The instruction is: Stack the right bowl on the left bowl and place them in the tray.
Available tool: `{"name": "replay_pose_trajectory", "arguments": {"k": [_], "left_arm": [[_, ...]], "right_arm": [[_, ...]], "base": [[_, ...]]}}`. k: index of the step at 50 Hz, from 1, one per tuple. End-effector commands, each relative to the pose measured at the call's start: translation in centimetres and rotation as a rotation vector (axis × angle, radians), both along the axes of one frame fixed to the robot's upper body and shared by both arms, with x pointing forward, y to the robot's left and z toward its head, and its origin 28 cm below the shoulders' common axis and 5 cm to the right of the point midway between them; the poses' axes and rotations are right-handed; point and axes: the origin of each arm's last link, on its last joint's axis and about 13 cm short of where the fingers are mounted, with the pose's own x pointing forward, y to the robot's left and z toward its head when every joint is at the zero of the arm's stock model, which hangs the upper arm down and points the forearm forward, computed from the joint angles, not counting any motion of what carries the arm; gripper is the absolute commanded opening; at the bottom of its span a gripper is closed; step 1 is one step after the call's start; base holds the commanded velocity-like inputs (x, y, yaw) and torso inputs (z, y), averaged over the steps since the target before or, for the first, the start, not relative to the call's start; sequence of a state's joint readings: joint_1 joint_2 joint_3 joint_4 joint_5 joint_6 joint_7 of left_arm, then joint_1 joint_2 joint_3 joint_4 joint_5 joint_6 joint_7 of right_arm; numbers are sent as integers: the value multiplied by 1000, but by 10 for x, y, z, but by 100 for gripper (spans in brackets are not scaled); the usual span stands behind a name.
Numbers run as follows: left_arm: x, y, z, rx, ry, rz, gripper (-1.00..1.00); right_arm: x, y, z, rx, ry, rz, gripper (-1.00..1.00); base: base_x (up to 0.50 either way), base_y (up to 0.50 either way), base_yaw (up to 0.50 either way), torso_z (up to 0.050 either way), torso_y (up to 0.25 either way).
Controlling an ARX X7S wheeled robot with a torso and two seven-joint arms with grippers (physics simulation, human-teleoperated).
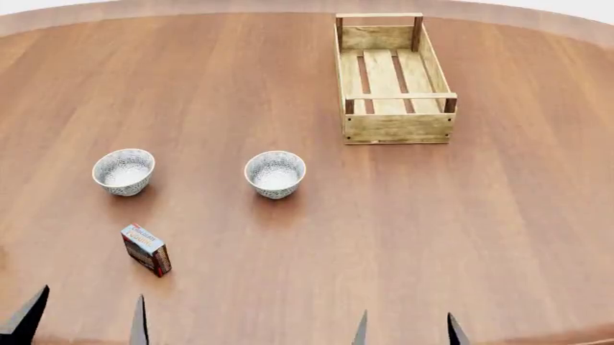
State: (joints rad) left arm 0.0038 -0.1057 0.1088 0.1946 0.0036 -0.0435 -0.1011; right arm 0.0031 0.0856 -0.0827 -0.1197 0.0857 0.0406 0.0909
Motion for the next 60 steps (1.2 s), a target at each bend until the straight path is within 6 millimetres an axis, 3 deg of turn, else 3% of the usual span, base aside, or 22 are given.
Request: {"name": "replay_pose_trajectory", "arguments": {"k": [1, 6, 9, 29, 60], "left_arm": [[-16, 7, 78, 178, -386, 36, 100], [-31, 9, 113, 210, -549, 74, 100], [-36, 11, 123, 208, -596, 99, 100], [-32, 13, 112, 194, -574, 101, 100], [-30, 13, 111, 188, -563, 98, 100]], "right_arm": [[-4, -7, 61, -24, -302, -25, 100], [-15, -10, 95, -12, -517, -17, 100], [-17, -11, 101, 17, -564, -5, 100], [-19, -12, 99, -8, -588, -13, 100], [-21, -11, 99, 6, -607, 4, 100]], "base": [[0, 0, 0, 0, 0], [0, 0, 0, 0, 0], [0, 0, 0, 0, 0], [0, -2, 0, 0, 0], [0, -482, 0, 0, 0]]}}
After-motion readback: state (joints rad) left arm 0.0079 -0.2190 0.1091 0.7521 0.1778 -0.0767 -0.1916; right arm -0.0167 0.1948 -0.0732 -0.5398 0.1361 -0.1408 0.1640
